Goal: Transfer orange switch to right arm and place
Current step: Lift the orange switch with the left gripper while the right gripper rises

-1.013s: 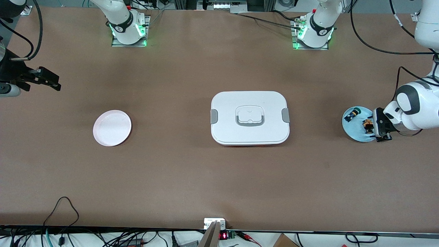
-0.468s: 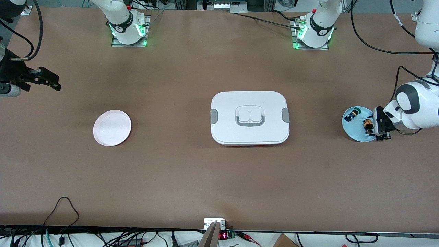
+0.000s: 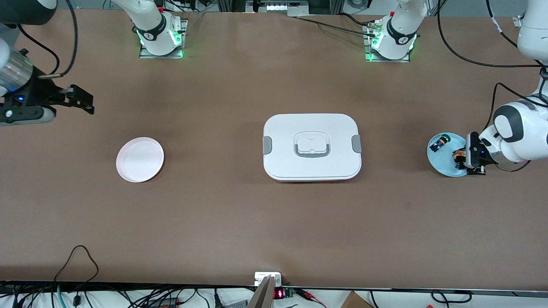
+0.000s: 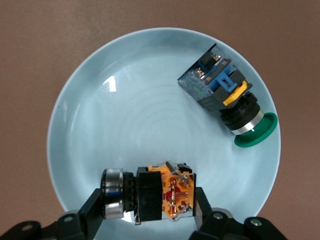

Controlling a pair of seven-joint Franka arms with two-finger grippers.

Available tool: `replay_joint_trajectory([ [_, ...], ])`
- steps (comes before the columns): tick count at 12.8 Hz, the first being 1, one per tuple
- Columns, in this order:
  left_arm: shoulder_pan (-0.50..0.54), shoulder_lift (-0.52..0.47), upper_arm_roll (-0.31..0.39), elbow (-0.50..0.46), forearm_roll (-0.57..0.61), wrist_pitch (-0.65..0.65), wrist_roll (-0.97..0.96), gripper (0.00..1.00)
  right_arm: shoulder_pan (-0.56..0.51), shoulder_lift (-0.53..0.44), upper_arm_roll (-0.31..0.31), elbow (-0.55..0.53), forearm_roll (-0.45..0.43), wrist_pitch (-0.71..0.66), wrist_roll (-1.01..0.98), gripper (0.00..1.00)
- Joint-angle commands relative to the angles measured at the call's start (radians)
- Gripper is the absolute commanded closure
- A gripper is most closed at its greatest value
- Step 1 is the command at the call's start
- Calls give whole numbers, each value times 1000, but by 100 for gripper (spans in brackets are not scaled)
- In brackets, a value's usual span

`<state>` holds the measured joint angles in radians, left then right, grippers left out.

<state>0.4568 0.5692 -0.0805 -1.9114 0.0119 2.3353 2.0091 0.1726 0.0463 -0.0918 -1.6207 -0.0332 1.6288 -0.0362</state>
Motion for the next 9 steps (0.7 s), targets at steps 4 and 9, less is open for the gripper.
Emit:
replay_joint_trajectory([
  [4,5,-112,-59,69,-241,-273,34,100,-2,0,-16,30,3,-21,-7,0],
  [9,-105,-175,-59,68,-585,-502,36,100,1,18,-13,33,102,-6,-14,0],
])
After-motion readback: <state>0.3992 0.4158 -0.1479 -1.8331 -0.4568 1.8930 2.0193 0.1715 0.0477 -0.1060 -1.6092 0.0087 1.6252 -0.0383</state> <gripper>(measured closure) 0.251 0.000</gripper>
